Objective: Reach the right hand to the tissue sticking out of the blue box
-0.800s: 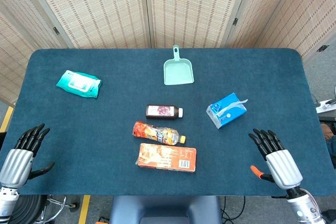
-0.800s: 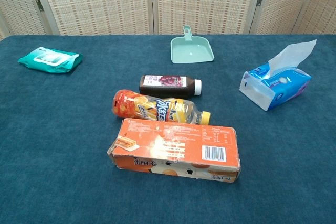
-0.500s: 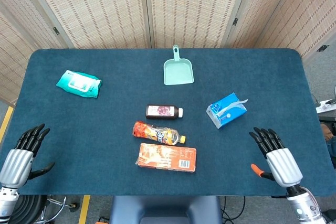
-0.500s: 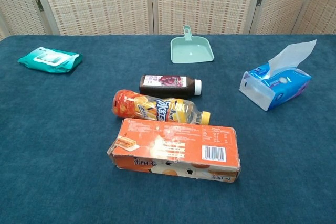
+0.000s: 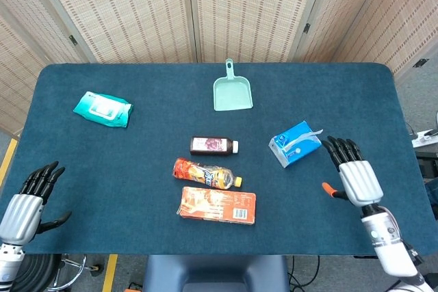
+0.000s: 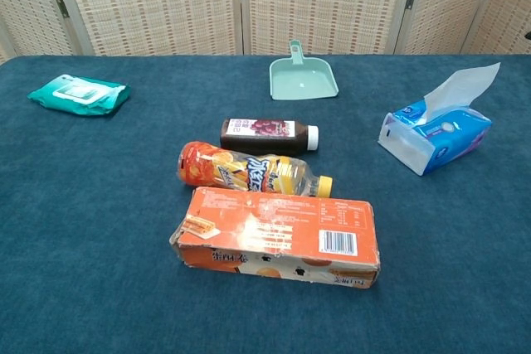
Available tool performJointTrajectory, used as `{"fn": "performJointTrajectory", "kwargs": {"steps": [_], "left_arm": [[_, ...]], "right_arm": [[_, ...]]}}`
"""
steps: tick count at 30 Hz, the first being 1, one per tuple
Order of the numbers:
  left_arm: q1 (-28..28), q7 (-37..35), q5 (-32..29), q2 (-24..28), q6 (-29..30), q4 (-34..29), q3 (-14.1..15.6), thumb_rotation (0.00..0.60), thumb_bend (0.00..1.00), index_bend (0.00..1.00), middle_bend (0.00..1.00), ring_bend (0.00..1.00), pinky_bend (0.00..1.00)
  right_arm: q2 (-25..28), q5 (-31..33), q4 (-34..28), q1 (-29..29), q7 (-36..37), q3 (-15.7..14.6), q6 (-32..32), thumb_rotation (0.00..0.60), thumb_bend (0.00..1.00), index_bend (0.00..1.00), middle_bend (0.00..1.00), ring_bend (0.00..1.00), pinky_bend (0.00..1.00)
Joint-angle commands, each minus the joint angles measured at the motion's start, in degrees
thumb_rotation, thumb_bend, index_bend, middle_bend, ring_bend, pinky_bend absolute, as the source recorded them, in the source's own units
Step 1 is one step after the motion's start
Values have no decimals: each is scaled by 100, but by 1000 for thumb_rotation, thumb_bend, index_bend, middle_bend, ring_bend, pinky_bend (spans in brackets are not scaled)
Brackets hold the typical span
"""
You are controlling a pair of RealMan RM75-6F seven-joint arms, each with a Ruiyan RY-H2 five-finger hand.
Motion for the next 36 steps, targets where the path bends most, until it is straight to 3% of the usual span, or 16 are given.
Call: {"fn": "performJointTrajectory", "kwargs": {"steps": [1, 11, 16, 22, 27, 36], "left_arm": [[-13, -33, -15, 2, -34, 11, 4, 600, 263, 0, 0, 0, 124], [-29, -292, -27, 51, -60, 34, 12, 600, 264, 0, 0, 0, 125], [-32, -416, -15, 63, -56, 54, 21, 600, 262, 0, 0, 0, 125], [-33, -573, -12, 84, -47, 73, 27, 600, 263, 0, 0, 0, 125], [-32, -554, 7, 79, -42, 75, 38, 600, 262, 0, 0, 0, 124], [-29, -559, 18, 79, -25, 73, 42, 600, 261, 0, 0, 0, 124]], "right_arm": [[-201, 903, -107, 567, -761, 471, -639, 600, 160, 13, 48, 0, 0], [-742, 2866, 70, 1551, -2299, 866, -1208, 600, 161, 32, 65, 0, 0], [-1109, 3375, 406, 1893, -2682, 899, -1083, 600, 167, 185, 148, 0, 0], [-1530, 3338, 910, 2017, -2641, 848, -757, 600, 226, 415, 338, 1, 2], [-1790, 3125, 1275, 2018, -2485, 787, -509, 600, 284, 574, 469, 87, 81], [-1868, 2866, 1464, 1913, -2226, 716, -289, 600, 308, 671, 547, 170, 141]]}}
